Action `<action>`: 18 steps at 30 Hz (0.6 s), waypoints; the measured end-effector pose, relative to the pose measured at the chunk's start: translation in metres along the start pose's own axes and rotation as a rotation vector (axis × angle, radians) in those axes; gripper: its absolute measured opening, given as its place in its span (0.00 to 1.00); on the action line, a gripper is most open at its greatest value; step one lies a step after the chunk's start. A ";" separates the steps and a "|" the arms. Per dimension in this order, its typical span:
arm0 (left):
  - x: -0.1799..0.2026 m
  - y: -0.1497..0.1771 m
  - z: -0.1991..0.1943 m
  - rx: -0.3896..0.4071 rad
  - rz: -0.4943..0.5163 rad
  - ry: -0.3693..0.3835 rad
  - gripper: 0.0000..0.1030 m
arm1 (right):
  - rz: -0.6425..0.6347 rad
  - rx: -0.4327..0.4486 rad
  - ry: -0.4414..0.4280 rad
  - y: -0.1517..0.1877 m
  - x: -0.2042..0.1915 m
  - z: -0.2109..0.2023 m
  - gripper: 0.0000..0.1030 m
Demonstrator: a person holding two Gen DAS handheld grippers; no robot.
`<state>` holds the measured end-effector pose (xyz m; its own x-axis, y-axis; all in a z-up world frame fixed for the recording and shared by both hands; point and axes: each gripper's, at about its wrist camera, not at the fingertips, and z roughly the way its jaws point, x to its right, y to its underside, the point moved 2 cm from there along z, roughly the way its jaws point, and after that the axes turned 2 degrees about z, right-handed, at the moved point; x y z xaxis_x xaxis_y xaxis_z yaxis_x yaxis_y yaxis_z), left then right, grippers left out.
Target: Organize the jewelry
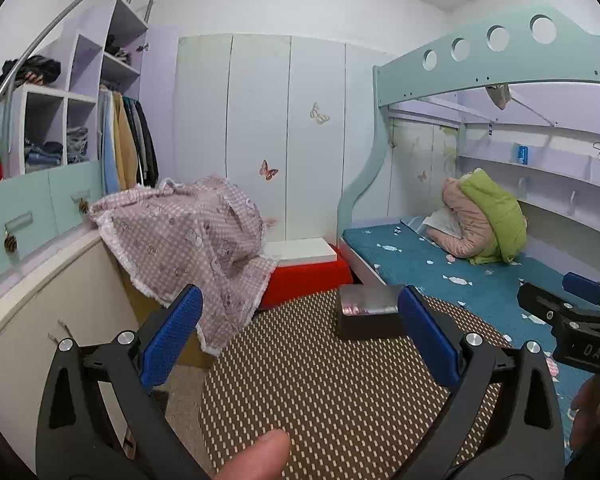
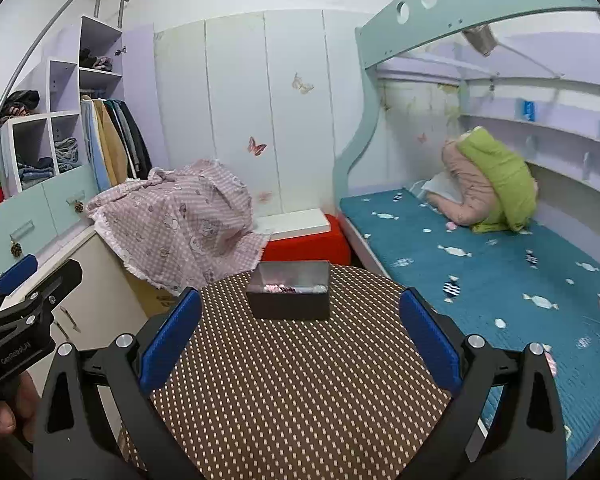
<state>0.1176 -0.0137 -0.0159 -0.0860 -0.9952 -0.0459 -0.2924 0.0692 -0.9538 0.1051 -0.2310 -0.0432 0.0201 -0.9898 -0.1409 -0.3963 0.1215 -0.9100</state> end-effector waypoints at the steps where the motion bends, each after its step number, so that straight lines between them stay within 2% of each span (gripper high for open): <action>1: -0.001 0.003 -0.005 -0.007 -0.010 0.014 0.95 | -0.002 0.009 0.008 0.004 -0.002 -0.008 0.92; 3: 0.000 0.009 -0.016 -0.010 -0.019 0.037 0.95 | -0.005 0.023 0.025 0.008 -0.006 -0.017 0.92; 18: -0.007 0.037 -0.057 -0.006 -0.001 -0.057 0.95 | -0.030 0.058 0.040 0.026 -0.027 -0.047 0.92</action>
<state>0.0534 -0.0005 -0.0344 -0.0310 -0.9976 -0.0622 -0.2982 0.0686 -0.9520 0.0508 -0.2049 -0.0444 -0.0063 -0.9951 -0.0987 -0.3421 0.0949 -0.9349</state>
